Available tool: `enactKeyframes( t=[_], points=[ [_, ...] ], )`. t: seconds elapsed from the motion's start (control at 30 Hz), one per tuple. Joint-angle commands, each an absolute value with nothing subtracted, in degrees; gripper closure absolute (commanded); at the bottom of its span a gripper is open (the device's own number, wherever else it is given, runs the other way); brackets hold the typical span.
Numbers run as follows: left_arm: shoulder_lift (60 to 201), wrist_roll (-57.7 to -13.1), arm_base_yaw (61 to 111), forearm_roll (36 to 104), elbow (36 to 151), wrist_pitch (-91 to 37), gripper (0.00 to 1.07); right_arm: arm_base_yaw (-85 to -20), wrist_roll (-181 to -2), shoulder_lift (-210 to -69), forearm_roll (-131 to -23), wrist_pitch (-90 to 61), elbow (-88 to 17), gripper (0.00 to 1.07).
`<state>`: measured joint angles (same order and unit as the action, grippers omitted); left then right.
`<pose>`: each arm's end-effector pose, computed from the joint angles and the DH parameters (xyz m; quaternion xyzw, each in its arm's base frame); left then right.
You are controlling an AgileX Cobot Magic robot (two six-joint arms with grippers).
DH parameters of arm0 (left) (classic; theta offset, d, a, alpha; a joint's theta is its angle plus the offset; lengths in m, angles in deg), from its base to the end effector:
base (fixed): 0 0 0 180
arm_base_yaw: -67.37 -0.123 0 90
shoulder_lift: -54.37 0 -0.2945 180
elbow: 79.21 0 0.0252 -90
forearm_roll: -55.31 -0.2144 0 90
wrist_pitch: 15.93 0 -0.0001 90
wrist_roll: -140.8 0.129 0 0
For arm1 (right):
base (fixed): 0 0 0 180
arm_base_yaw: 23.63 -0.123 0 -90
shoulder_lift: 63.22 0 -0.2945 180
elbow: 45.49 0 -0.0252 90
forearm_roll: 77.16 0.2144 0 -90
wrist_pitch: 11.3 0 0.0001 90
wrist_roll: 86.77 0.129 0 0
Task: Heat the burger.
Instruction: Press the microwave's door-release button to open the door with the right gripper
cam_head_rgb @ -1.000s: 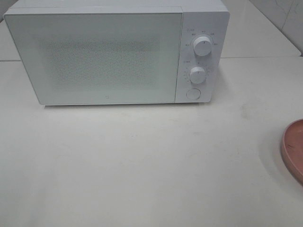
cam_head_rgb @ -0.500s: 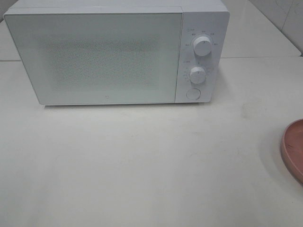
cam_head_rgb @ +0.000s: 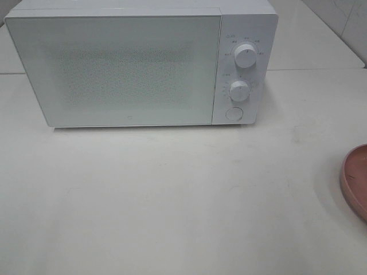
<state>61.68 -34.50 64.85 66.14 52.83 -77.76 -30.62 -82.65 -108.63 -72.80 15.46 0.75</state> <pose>-0.0157 -0.0221 0.2461 0.0216 0.8490 -0.0613 0.5243 0.1203 0.0192 0.2904 -0.0011 0.8586 0.0815 0.5061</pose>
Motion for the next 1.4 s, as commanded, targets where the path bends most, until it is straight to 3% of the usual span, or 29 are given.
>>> enactKeyframes(
  t=[0.03,0.57,1.27,1.4],
  points=[
    [60.30,-34.73,64.62,66.54,52.83,-77.24,0.09,-30.51,-82.99,-112.30,-73.20,10.70,0.30,0.31],
    [60.30,-34.73,64.62,66.54,52.83,-77.24,0.09,-30.51,-82.99,-127.19,-73.20,-0.64,0.53,0.31],
    [60.36,-34.73,64.62,66.48,52.83,-77.24,0.09,-30.51,-84.77,-131.37,-72.97,-41.67,18.12,0.31],
    [60.36,-34.73,64.62,66.48,52.83,-77.24,0.09,-33.66,-87.23,-135.33,-69.02,-49.92,19.72,0.31]
  ],
)
